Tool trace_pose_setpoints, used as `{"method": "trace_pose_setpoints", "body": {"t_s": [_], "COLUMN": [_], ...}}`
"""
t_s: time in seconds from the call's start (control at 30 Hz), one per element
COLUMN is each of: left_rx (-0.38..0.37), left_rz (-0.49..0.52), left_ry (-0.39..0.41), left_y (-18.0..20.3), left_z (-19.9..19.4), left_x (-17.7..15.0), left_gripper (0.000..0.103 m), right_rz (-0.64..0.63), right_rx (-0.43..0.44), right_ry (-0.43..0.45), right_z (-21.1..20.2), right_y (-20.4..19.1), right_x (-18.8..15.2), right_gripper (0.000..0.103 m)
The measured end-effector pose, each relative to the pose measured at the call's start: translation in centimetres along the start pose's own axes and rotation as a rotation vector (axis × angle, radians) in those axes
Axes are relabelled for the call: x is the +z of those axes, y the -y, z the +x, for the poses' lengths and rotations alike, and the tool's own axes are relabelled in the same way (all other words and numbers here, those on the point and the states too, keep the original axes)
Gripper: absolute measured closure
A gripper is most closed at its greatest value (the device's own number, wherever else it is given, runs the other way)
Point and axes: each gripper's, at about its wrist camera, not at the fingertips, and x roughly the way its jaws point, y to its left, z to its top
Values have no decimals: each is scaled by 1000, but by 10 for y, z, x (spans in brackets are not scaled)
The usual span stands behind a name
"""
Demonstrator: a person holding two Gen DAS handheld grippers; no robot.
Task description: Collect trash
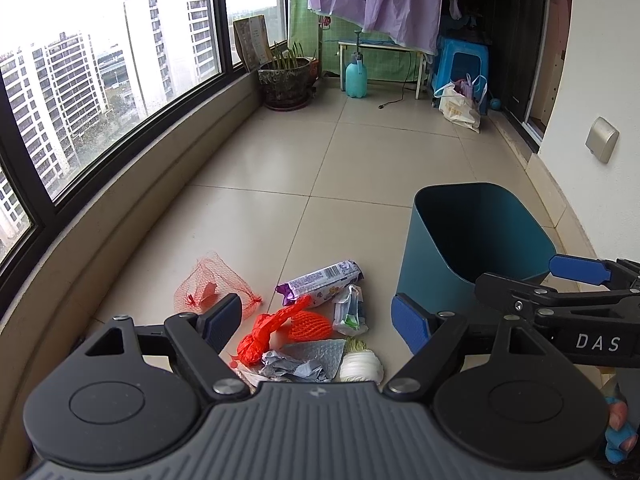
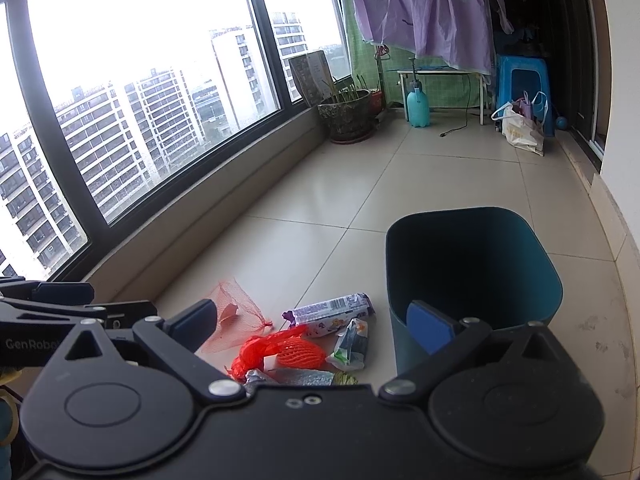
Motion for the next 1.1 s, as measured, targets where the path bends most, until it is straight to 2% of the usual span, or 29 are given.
{"method": "trace_pose_setpoints", "body": {"t_s": [0.57,0.9,1.1], "left_rx": [1,22,57], "left_rz": [-7,-33,-17], "left_ry": [-21,-139,-179], "left_y": [-3,-12,-16], "left_z": [6,35,56], "left_x": [1,16,31], "left_gripper": [21,21,21], "right_rz": [0,48,18], "right_rx": [-2,-54,-135], "right_ry": [-18,-63,-79], "right_z": [-1,4,21], "right_y": [0,22,52], "right_x": [3,28,59], "right_gripper": [4,4,6]}}
